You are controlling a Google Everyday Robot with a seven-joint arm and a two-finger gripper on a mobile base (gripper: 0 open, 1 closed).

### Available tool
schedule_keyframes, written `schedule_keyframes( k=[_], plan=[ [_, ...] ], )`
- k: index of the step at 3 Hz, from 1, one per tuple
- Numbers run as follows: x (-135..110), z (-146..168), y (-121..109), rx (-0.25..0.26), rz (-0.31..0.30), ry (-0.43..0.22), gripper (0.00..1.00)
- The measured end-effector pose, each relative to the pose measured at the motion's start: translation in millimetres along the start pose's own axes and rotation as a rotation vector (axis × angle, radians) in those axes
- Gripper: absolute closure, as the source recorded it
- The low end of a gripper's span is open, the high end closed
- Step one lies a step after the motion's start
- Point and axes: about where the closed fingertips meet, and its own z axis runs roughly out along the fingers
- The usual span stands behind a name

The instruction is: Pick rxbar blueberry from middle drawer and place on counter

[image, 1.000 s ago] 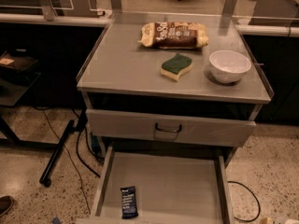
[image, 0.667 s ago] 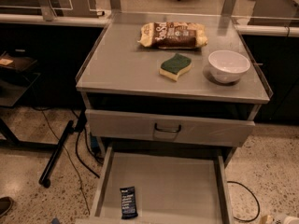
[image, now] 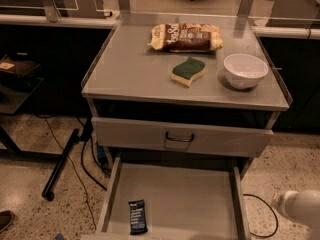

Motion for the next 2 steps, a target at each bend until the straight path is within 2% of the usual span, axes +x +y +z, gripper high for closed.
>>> schedule_keyframes(
  k=[1, 2],
  plan=[
    [-8.3, 32.4, -30.2, 0.136, 0.120, 0.057, 1.00],
    [8.3, 24.3, -110.8, 0.324, 0.277, 0.108, 1.00]
  ],
)
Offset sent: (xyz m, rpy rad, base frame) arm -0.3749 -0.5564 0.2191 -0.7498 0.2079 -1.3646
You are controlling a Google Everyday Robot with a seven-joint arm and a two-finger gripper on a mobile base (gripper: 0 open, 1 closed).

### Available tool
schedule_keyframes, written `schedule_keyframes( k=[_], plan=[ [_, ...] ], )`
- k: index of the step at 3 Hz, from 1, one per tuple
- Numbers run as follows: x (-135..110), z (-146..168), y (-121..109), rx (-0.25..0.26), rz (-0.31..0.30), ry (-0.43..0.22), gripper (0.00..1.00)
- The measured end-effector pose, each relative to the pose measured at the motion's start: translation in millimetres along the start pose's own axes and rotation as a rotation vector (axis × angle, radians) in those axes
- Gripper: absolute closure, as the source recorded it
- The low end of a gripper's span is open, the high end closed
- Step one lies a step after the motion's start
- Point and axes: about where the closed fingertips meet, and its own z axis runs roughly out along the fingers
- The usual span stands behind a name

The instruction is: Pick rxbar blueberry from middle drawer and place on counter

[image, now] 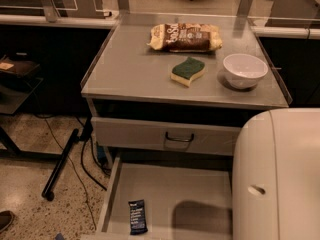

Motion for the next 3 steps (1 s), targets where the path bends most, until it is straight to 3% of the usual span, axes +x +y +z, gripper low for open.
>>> schedule_keyframes(
  k=[1, 2, 3],
  plan=[
    [-8.4, -5.3, -132.8, 0.214, 0.221, 0.028, 1.00],
    [-16.2, -68.0, -335.3, 0.481, 0.526, -0.002, 1.00],
    [19.1, -142.8, -486.6, 0.728, 0.754, -0.013, 1.00]
  ],
)
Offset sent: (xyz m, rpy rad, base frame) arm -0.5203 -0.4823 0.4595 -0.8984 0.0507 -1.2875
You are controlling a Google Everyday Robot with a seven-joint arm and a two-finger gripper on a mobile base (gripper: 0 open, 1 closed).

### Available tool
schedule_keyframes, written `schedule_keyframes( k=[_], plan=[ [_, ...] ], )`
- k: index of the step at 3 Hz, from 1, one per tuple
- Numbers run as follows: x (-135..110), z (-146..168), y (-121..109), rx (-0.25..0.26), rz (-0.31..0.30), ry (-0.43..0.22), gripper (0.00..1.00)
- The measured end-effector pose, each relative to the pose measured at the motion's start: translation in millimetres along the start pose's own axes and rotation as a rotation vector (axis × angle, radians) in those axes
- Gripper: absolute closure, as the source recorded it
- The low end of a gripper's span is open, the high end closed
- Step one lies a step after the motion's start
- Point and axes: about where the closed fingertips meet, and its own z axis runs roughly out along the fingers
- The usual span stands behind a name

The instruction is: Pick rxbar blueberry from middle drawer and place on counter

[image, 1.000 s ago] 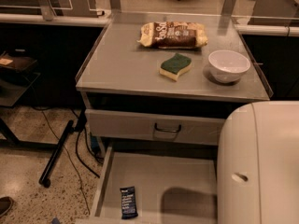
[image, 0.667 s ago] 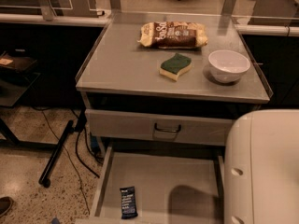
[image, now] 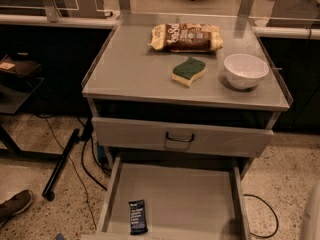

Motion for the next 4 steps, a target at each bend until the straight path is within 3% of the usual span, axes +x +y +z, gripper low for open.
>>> schedule_keyframes(
  k=[1, 2, 4],
  plan=[
    [-60.5, 10.0, -144.3, 0.227, 0.214, -0.038, 1.00],
    [-80.4, 10.6, -193.9, 0.272, 0.281, -0.052, 0.81],
    [-78.8, 11.8, -186.5, 0.262, 0.270, -0.052, 0.34]
  ],
)
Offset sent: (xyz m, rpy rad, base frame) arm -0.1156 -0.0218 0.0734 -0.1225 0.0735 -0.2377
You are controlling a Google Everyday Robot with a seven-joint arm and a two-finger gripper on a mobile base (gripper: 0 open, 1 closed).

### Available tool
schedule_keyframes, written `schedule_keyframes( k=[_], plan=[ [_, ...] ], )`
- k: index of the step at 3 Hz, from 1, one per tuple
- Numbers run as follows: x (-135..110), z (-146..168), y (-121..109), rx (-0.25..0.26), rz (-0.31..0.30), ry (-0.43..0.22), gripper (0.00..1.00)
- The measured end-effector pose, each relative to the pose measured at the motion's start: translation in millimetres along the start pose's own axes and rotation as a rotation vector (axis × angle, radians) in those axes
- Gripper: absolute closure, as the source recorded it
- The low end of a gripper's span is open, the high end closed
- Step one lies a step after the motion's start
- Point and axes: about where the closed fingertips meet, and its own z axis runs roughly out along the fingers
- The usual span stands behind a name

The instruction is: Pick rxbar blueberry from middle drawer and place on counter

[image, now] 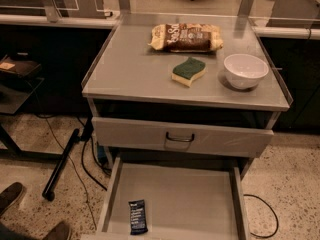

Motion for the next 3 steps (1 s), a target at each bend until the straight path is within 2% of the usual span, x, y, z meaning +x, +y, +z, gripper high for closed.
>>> schedule_keyframes(
  k=[1, 2, 3],
  plan=[
    [0.0, 0.0, 0.0, 0.000, 0.000, 0.000, 0.11],
    [0.2, 0.4, -0.3, 0.001, 0.000, 0.000, 0.00],
    [0.2, 0.4, -0.3, 0.001, 0.000, 0.000, 0.00]
  ],
)
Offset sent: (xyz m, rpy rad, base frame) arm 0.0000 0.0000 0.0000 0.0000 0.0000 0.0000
